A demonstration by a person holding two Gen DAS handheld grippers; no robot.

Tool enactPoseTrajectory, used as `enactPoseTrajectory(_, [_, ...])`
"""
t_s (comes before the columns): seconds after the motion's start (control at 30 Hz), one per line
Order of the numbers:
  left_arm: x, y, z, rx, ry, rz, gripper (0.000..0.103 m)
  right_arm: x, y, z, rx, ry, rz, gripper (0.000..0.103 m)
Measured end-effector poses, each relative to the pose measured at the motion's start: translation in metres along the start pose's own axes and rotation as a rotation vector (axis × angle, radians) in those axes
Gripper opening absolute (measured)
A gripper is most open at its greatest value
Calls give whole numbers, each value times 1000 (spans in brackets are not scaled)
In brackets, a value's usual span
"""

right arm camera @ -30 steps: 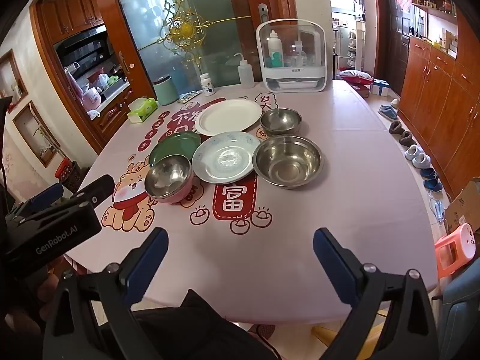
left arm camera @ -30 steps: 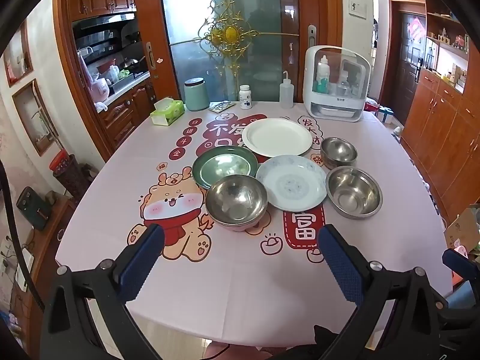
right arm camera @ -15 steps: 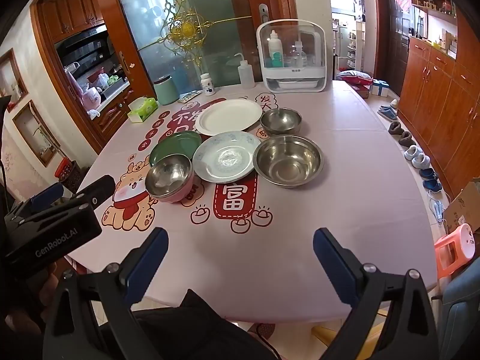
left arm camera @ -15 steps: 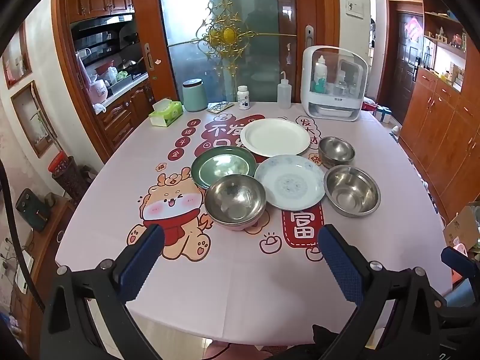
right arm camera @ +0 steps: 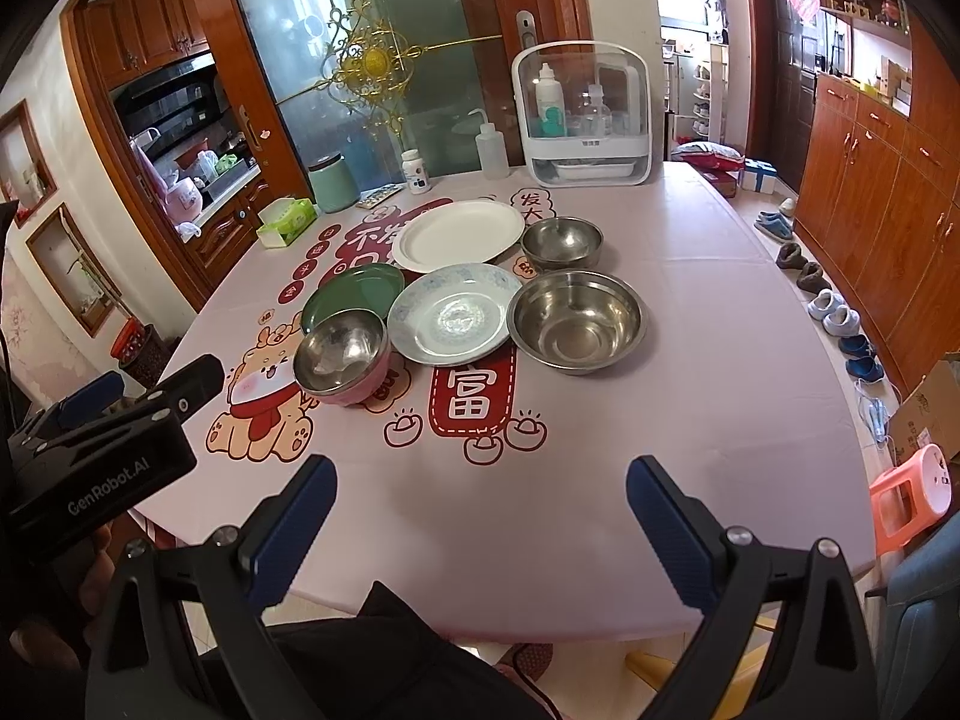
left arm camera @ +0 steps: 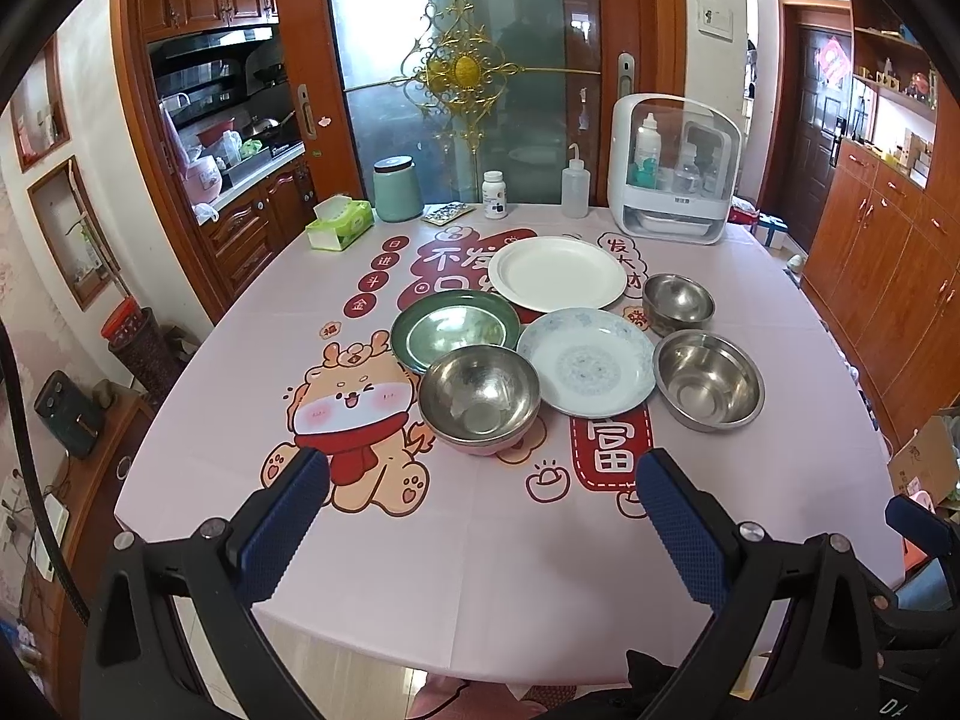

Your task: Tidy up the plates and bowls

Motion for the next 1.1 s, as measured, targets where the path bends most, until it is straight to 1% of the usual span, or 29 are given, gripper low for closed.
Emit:
enactPoseTrajectory(0.27, [1,2,2,3,-2,7,102,10,-5,0,-3,-2,3,98])
enactPoseTrajectory(0.67, [7,0,11,2,-1,15,102,9,0,1,-2,-4,0,98])
enactPoseTrajectory(0.9, [11,0,15,-3,7,15,102,13,-6,10,-8,3,-10,98])
enactPoseTrajectory(0.93, [11,1,15,-3,11,15,102,17,4,20,-9,2,-11,98])
enactPoseTrajectory(1.1, [9,8,15,-8,27,23,102,15,13,21,-13,10,-24,98])
Point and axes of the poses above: each gripper's, at about its wrist camera, not at the fingertips, and x roughly against the way its jaws point, y to its left, z to its underside, the point moved 10 cm from there along -x, roughly the way its jaws point, and after that the axes turned 8 degrees about z, right-handed, at the moved point
